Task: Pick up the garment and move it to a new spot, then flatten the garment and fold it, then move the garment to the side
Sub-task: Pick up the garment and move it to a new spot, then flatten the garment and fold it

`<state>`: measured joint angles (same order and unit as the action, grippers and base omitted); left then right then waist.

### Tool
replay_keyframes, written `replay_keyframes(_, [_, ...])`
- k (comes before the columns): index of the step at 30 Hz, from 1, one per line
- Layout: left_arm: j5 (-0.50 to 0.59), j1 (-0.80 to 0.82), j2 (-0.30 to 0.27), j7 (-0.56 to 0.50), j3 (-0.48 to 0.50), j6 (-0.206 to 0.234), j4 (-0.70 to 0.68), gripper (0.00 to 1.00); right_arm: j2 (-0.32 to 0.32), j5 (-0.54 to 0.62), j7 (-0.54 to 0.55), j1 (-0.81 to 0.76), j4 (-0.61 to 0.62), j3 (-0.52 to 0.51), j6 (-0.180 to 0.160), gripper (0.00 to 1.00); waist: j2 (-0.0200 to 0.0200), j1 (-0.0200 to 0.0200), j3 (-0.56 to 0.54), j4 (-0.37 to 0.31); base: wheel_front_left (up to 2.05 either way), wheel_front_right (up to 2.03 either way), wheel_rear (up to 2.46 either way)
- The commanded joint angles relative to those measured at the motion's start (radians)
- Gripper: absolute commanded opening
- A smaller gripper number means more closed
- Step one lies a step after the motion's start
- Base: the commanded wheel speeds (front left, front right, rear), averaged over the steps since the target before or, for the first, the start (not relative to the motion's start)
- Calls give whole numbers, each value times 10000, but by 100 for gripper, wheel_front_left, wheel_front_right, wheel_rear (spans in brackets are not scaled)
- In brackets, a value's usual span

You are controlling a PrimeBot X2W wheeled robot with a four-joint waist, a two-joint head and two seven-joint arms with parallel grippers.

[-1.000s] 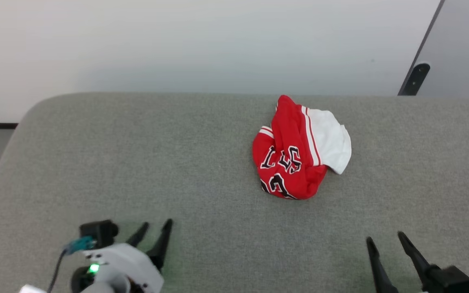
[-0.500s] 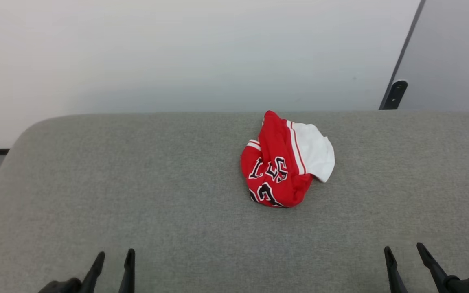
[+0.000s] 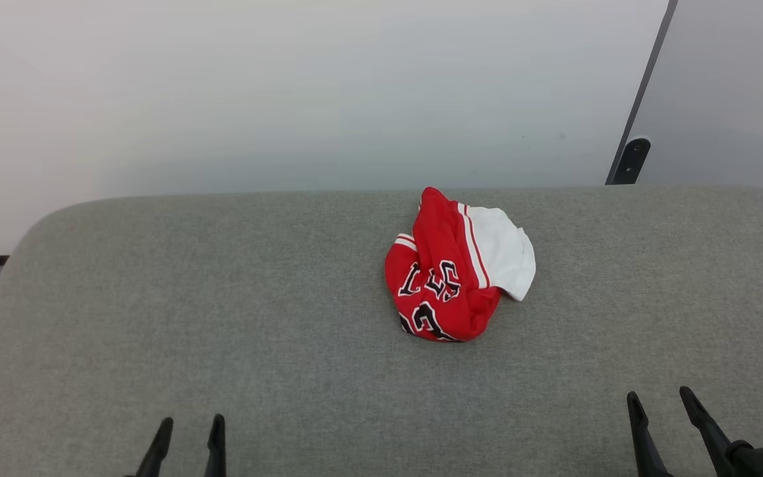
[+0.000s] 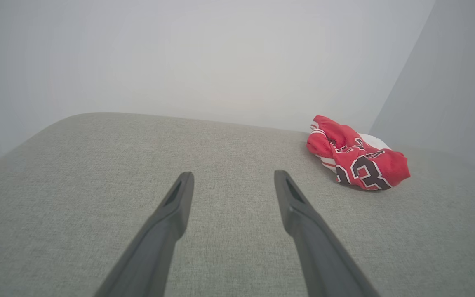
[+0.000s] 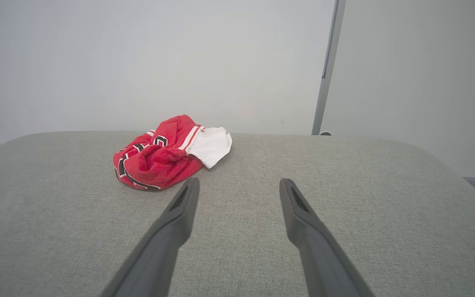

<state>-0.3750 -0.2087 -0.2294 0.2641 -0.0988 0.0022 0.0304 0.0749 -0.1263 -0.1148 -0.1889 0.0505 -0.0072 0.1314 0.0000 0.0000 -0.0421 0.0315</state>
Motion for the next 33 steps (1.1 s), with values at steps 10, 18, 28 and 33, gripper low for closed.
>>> replay_keyframes(10, [663,-26,604,3,582,-610,193,100,-94,-73,-71,65,-72,32,-12,100,0,0,4,94,0,0,0])
replay_keyframes(18, [1010,1,912,3,773,-884,253,100,-120,-99,-31,111,-143,77,-14,100,0,0,49,175,0,0,0])
replay_keyframes(28, [1177,775,1330,3,600,-1101,259,100,430,-361,2107,3073,-1085,771,-14,100,0,0,1103,456,0,0,0])
replay_keyframes(33, [1095,1490,1494,3,413,-1221,529,100,1289,-890,3714,5786,-2503,1431,-12,100,0,0,2012,837,0,0,0])
